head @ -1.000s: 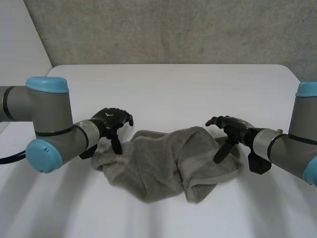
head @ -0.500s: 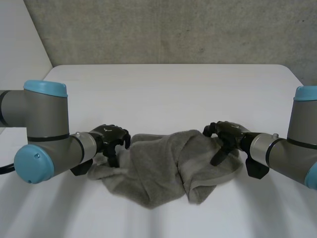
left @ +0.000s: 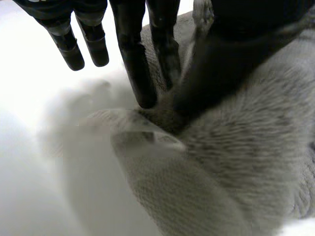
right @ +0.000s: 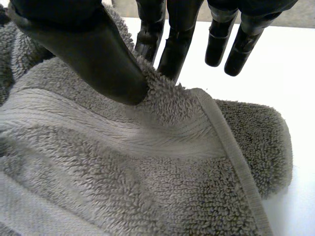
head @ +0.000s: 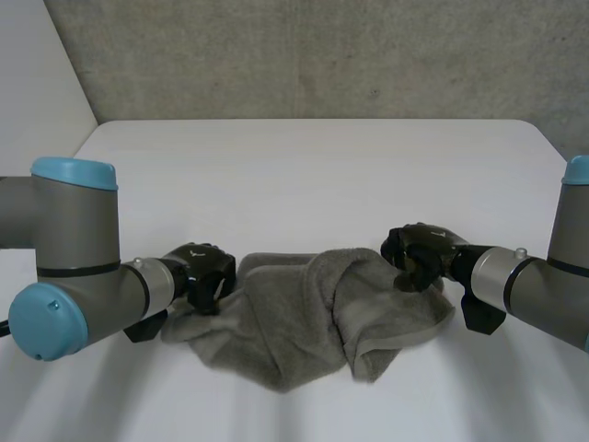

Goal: Fold the towel.

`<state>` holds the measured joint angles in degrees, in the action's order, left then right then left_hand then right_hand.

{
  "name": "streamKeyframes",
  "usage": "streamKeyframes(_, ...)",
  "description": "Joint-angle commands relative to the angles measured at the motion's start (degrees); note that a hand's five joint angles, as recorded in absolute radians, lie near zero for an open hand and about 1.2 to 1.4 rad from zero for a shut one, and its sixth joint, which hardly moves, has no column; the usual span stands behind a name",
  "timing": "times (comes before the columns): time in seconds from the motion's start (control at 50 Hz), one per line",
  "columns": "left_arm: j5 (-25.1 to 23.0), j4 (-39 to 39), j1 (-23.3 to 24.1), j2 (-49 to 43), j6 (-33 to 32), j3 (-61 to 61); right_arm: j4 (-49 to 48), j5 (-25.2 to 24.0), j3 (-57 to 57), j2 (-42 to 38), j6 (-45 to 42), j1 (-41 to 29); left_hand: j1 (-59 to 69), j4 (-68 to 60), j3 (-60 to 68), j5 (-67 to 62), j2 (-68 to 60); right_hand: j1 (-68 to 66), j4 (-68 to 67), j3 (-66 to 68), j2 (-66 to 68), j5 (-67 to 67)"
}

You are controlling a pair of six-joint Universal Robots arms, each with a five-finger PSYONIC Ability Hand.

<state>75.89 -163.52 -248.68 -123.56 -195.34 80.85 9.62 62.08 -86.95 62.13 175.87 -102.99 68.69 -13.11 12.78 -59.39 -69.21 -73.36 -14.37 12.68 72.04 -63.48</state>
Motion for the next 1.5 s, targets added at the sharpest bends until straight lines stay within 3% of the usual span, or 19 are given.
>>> streamKeyframes(0.02,-0.1,0.0,-0.1,0.3,0.0,1.3,2.7,-2.5,-3.1,2.9,-6.0,1.2,11.3,3.1,-2.8,-10.6,-10.8,-6.6,4.4,-2.7,8.0,-6.5)
streamKeyframes(0.2,-0.7,-0.1,-1.2,9.7,0.6,5.0,14.4,-7.5,-4.7,9.6,-19.2,7.4,11.3,3.1,-2.8,-10.6,-10.8,-6.6,4.4,-2.7,8.0,-6.5)
streamKeyframes(0.34,-0.7,-1.6,-2.7,10.0,0.5,3.8,20.7,-4.5,0.6,8.0,-31.9,7.7,11.3,3.1,-2.8,-10.6,-10.8,-6.6,4.4,-2.7,8.0,-6.5)
streamKeyframes(0.46,-0.5,-1.8,-2.1,6.4,0.9,1.4,20.7,-1.8,4.1,6.7,-31.2,5.1,11.3,3.1,-2.8,-10.6,-10.8,-6.6,4.4,-2.7,8.0,-6.5)
streamKeyframes(0.9,-1.5,-4.2,-2.1,5.7,2.4,3.7,19.6,-2.0,1.5,5.5,-31.7,4.5,11.3,3.1,-2.8,-10.6,-10.8,-6.6,4.4,-2.7,8.0,-6.5)
streamKeyframes(0.94,-2.0,-4.1,-2.1,5.5,2.4,3.9,18.5,-1.9,0.5,5.2,-31.3,4.5,11.3,3.1,-2.8,-10.6,-10.8,-1.7,4.4,-2.7,3.0,-1.6)
streamKeyframes(1.2,-3.1,-3.7,-2.1,5.0,2.2,4.4,15.8,-2.0,-2.4,4.7,-31.3,4.5,-0.8,3.1,-2.8,1.5,1.3,-1.3,4.4,-2.7,2.6,-1.2)
streamKeyframes(1.26,-3.1,-3.7,-2.1,4.8,2.2,4.0,15.2,-2.0,-2.9,4.7,-31.3,4.5,-6.2,3.1,-2.8,6.9,6.7,-1.3,4.4,-2.7,2.6,-1.2)
streamKeyframes(1.3,-3.0,-3.7,-2.1,4.3,2.0,3.7,15.0,-2.0,-3.0,4.7,-31.3,4.5,-19.5,3.1,-2.8,20.2,20.1,-1.3,4.4,-2.7,2.6,-1.2)
streamKeyframes(1.34,-2.8,-3.7,-2.0,3.9,2.0,3.4,14.7,-1.9,-3.2,4.7,-31.3,4.5,-24.3,3.1,-2.8,25.0,24.8,-1.3,4.4,-2.7,2.6,-1.2)
streamKeyframes(1.5,-2.5,-3.6,-1.6,1.6,1.8,2.6,13.9,-2.0,-3.7,4.6,-31.3,4.5,-27.7,3.1,-2.8,28.4,28.2,-1.3,4.4,-2.7,2.6,-1.2)
